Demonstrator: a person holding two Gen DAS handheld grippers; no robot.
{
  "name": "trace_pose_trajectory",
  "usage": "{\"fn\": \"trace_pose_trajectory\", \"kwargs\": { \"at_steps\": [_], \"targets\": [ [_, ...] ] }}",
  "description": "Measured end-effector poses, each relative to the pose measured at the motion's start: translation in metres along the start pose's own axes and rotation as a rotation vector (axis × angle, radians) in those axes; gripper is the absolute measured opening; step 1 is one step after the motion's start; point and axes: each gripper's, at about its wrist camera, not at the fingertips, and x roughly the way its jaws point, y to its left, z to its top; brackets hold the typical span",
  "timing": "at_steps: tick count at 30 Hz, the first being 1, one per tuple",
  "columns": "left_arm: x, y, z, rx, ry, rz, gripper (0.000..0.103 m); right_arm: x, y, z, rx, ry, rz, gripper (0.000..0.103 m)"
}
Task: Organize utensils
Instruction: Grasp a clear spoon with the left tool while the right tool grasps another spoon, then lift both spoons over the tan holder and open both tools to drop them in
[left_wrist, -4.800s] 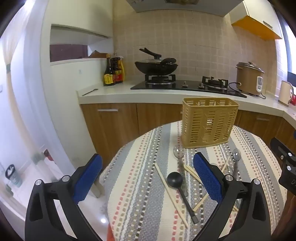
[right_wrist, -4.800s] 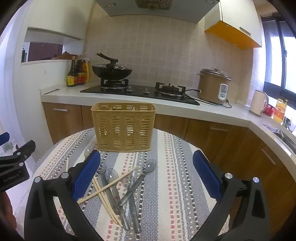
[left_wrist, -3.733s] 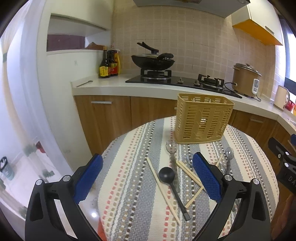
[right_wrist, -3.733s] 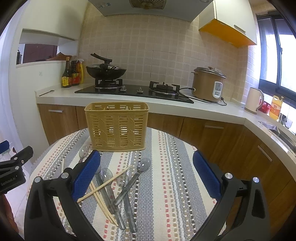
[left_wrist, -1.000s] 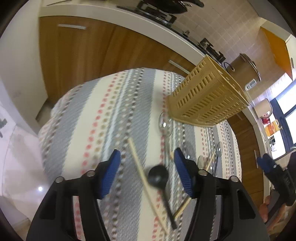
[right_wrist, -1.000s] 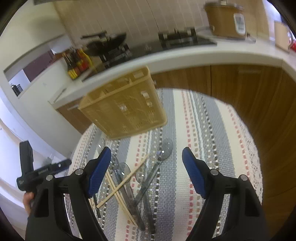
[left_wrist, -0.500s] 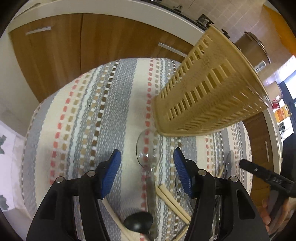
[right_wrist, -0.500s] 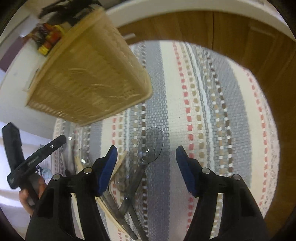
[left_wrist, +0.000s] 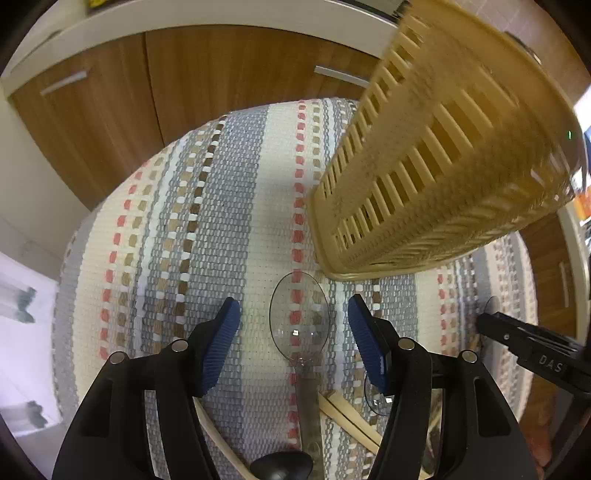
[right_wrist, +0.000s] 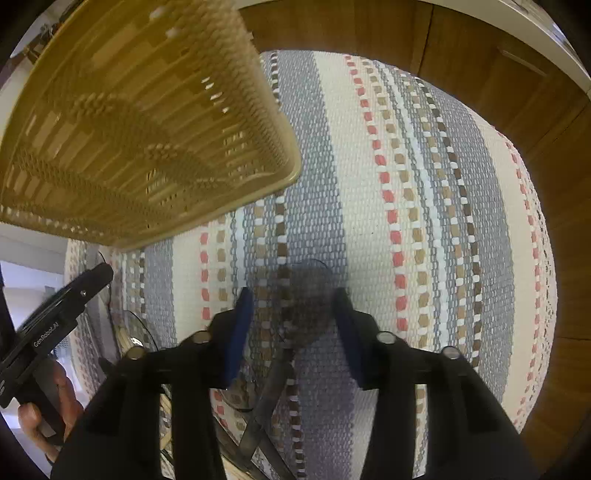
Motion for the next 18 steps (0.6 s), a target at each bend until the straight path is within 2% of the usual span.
{"fn": "trace_pose_trajectory", "kwargs": {
  "at_steps": [3,5,6,8,10,13,15,18],
  "targets": [
    [0.007,-0.015,0.0,0.024,-0.004,0.054,0.057,0.004,0.01,-0.002,-0.021,-0.002,-0.044,0.033],
    [0.012,-0.025,0.001,0.048,-0.006,0.102,0.053,0.009,0.016,-0.002,-0.04,0.0,-0.072,0.033],
    [0.014,-0.028,0.002,0.055,-0.007,0.122,0.05,0.01,0.018,-0.002,-0.048,0.001,-0.082,0.033],
    [0.016,-0.033,0.002,0.068,-0.012,0.166,0.037,0.012,0.024,-0.002,-0.067,0.002,-0.104,0.033],
    [0.018,-0.035,0.004,0.074,-0.016,0.188,0.032,0.012,0.026,-0.002,-0.084,-0.003,-0.116,0.032],
    [0.017,-0.031,0.003,0.056,-0.035,0.153,0.031,0.011,0.025,-0.006,-0.107,-0.019,-0.111,0.032],
    [0.01,-0.021,-0.001,0.027,-0.064,0.082,0.031,0.012,0.022,-0.015,-0.119,-0.042,-0.107,0.032],
    [-0.007,-0.01,-0.009,-0.012,-0.138,0.028,0.031,0.001,0.01,-0.029,-0.131,-0.102,-0.052,0.032]
  ]
}}
